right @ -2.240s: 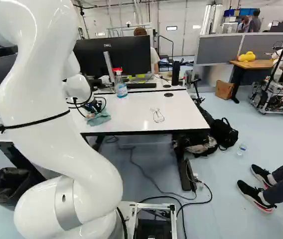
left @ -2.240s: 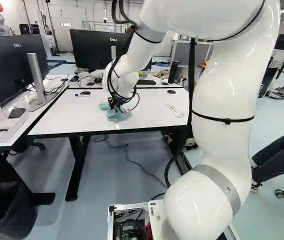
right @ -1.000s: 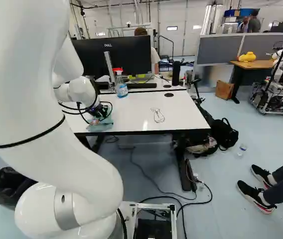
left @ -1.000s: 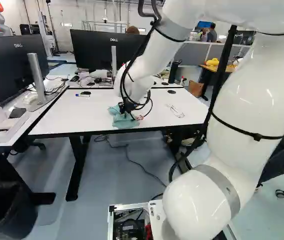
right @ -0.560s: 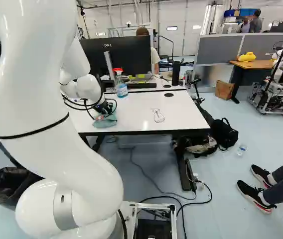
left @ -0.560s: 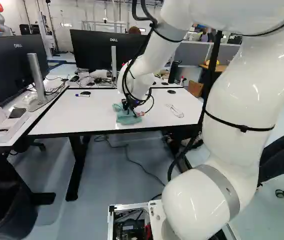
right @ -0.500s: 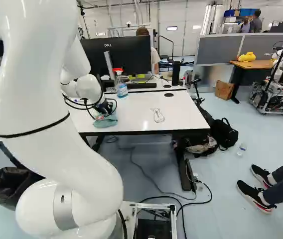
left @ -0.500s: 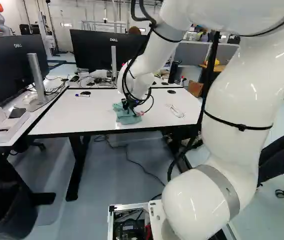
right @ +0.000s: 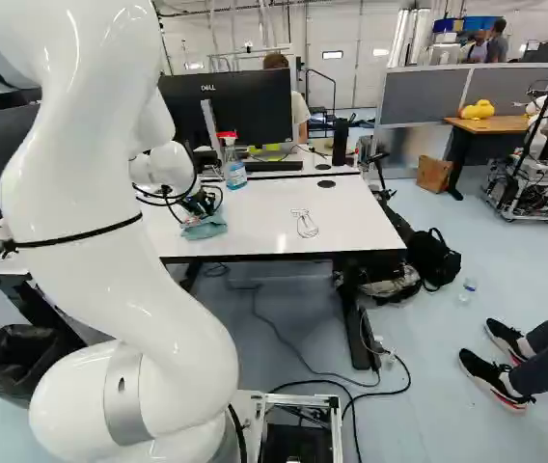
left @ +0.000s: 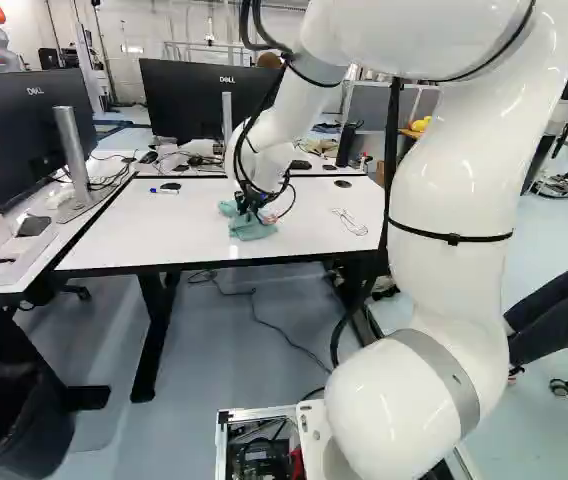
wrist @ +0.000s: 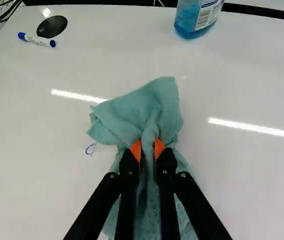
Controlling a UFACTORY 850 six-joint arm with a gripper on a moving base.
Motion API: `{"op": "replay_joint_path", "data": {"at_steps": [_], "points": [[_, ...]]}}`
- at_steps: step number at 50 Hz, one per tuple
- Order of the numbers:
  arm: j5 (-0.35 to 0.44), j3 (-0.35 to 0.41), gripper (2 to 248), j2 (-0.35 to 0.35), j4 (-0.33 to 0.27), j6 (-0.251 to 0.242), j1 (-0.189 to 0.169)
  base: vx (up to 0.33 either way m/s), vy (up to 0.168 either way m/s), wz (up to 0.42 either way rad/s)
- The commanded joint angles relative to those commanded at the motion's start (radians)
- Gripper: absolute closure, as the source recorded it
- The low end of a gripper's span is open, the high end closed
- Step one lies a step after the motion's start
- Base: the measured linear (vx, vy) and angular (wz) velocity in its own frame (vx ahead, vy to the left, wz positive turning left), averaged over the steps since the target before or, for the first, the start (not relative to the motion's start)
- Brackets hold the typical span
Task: Clean the table with the green towel
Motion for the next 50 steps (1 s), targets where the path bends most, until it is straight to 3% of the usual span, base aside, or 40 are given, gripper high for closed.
{"op": "replay_joint_path", "data": {"at_steps": [17,50], "points": [[0.0,0.002,200,0.001,0.0,0.0,0.05,0.0,0.0,0.0],[0.0,0.148,200,0.126,0.0,0.0,0.106,0.0,0.0,0.0]]}}
